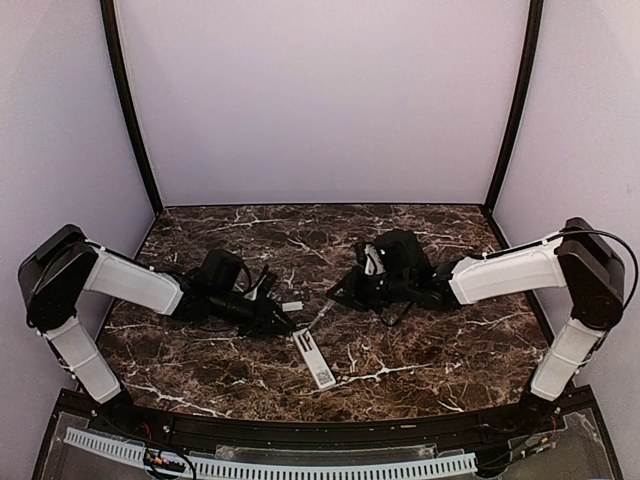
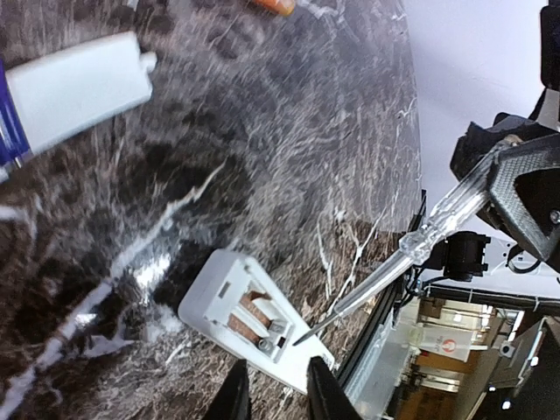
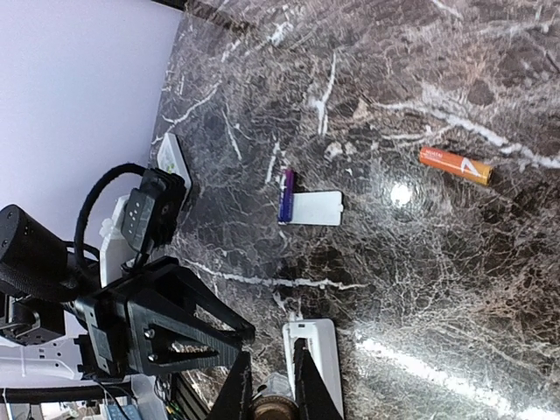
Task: Unload the batteries from the remote control
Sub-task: Remove the battery from the remote control without the battery cover, then place the screwdriver at the center of the board.
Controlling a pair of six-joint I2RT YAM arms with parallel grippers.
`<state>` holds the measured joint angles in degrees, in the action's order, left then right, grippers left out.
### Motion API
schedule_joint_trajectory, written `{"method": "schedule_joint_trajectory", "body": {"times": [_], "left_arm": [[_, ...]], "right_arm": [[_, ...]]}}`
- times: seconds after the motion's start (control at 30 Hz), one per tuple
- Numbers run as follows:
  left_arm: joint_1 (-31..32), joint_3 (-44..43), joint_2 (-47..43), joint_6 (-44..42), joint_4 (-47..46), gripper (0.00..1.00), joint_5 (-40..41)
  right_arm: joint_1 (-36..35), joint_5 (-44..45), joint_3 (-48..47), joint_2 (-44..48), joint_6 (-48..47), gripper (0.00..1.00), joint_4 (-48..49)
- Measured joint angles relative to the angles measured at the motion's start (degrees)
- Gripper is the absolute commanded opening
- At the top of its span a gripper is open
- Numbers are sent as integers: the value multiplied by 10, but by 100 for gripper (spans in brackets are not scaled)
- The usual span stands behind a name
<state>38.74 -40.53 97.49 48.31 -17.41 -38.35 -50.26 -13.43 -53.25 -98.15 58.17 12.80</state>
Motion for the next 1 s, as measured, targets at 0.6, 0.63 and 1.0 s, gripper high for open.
{"method": "schedule_joint_trajectory", "body": {"times": [0.6,0.63,1.0], "left_arm": [[-195,-102,-201,-195,268,52,94],[-211,-107,-206,-207,284,54,98],[-371,-125,-270,-281,354,59,149]], "right_arm": [[35,82,-10,107,-96,0,-129],[40,81,-10,107,-97,0,-139],[102,17,-16,90,-148,0,-257]]}}
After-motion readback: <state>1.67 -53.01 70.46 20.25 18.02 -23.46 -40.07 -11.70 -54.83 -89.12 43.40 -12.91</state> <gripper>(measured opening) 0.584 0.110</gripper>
